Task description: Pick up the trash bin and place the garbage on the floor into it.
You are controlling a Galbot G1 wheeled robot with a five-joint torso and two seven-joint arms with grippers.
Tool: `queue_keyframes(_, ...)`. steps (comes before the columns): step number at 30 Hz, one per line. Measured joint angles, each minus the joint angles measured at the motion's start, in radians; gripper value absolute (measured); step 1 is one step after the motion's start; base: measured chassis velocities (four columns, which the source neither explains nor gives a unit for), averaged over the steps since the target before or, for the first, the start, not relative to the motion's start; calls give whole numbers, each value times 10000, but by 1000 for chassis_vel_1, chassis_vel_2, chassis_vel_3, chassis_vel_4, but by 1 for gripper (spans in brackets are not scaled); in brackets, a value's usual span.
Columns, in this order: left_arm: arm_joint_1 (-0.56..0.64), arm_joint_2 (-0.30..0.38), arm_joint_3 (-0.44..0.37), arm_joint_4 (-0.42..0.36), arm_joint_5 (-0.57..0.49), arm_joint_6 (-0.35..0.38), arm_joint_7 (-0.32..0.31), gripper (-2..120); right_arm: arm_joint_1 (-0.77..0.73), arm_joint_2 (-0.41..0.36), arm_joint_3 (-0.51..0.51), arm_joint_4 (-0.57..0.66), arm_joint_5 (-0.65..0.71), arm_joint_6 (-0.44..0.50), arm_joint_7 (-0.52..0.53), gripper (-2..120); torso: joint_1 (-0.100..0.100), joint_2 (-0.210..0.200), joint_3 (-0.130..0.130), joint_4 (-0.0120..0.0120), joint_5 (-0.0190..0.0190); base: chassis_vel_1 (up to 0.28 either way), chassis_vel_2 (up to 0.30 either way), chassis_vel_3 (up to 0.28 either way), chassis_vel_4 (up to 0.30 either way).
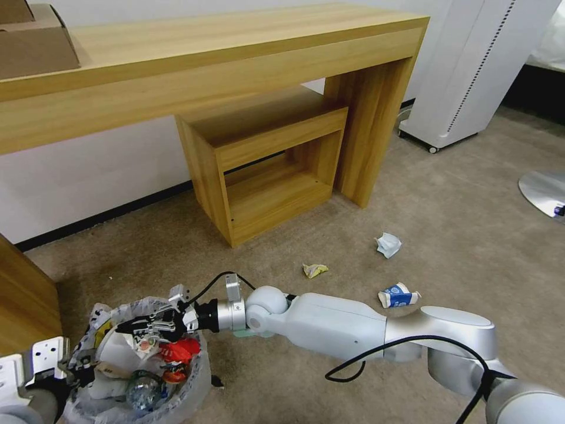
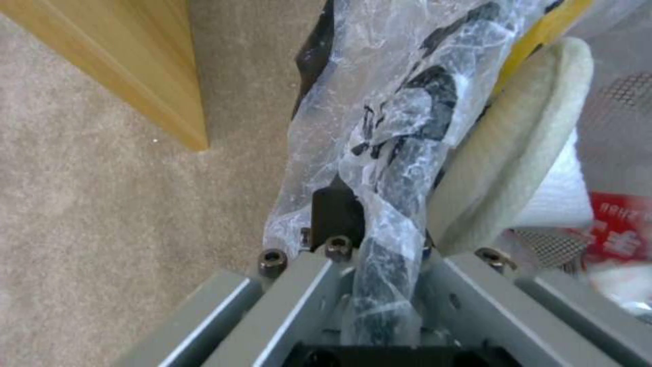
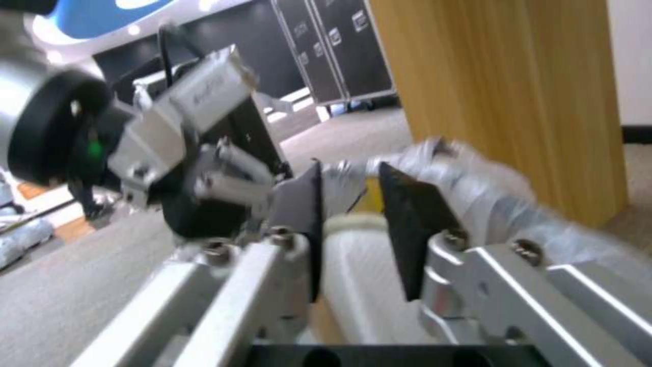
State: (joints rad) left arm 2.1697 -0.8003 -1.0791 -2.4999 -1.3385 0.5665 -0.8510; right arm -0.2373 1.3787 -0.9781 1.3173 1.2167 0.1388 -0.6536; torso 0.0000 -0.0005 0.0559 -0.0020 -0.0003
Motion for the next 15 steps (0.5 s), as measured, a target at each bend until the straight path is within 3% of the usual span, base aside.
queue_keyframes(8,78,-4,-14,-1,108,-31,29,0,131,-50,522,210,161,-38,263,52,0,0,1,-1,1,0,0,0,0)
queue_keyframes(11,77,-162,127,-1,395,-3,168,0,260,-189,1510,626,161,109,860,67,0,0,1,3,1,0,0,0,0)
queue_keyframes(13,82,-152,69,0,385,0,187,0,297,-260,1699,738,162,118,1029,70,0,0,1,3,1,0,0,0,0)
queue_keyframes(15,213,-122,-28,0,543,-6,265,0,396,-701,2590,1226,190,205,1807,82,0,0,1,0,4,0,0,0,0)
